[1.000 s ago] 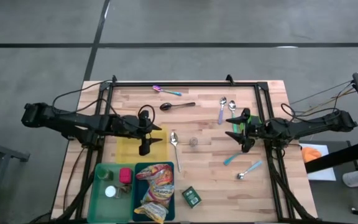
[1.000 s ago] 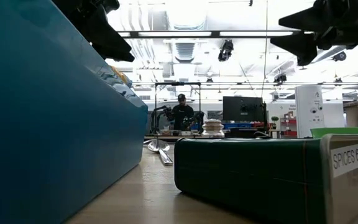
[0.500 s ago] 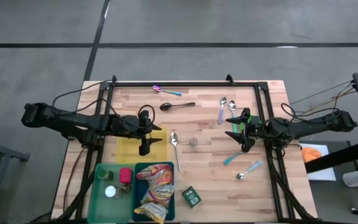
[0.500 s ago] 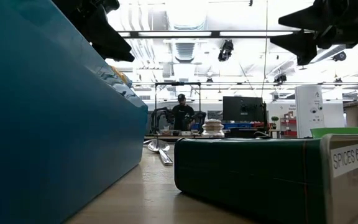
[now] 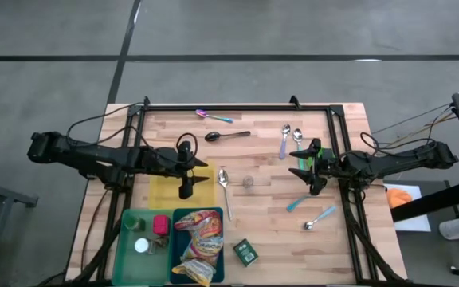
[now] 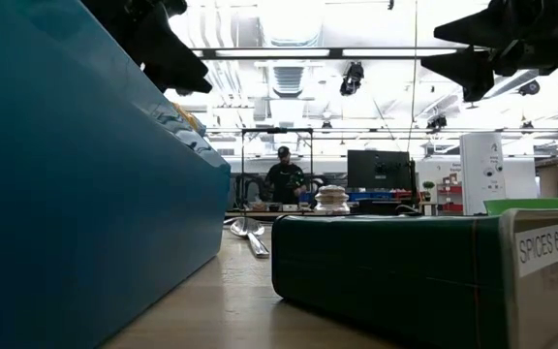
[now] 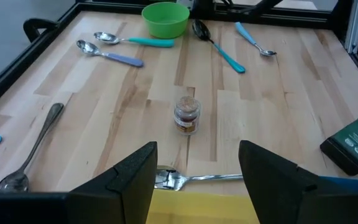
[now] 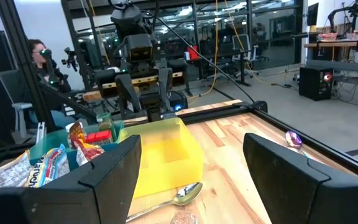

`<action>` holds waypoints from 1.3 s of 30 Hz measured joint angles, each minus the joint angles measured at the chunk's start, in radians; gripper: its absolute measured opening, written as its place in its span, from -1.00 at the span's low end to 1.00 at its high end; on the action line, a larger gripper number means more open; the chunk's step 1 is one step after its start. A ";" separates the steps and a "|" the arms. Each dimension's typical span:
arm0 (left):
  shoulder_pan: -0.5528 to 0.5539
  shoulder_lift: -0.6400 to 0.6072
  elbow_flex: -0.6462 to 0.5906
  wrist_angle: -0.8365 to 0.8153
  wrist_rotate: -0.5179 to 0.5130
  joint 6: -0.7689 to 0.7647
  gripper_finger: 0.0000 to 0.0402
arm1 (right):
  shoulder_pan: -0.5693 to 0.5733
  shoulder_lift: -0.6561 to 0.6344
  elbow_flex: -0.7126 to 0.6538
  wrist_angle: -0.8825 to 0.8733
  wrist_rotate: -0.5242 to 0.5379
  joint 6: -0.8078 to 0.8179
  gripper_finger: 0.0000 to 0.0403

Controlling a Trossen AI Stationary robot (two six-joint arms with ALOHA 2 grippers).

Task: Pick & Place Food Item
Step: Put the brown spice bottle into the green bin

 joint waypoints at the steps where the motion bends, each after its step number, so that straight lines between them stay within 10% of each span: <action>1: 0.000 0.000 0.000 0.000 0.000 0.000 0.14 | 0.000 0.000 0.000 0.000 0.000 0.000 0.40; 16: 0.001 0.048 0.079 -0.110 0.004 -0.113 0.14 | 0.000 0.000 0.000 -0.001 0.001 0.000 0.40; 39: 0.016 0.604 0.618 -0.326 -0.026 -0.128 0.14 | 0.000 0.011 -0.001 -0.019 0.001 0.000 0.40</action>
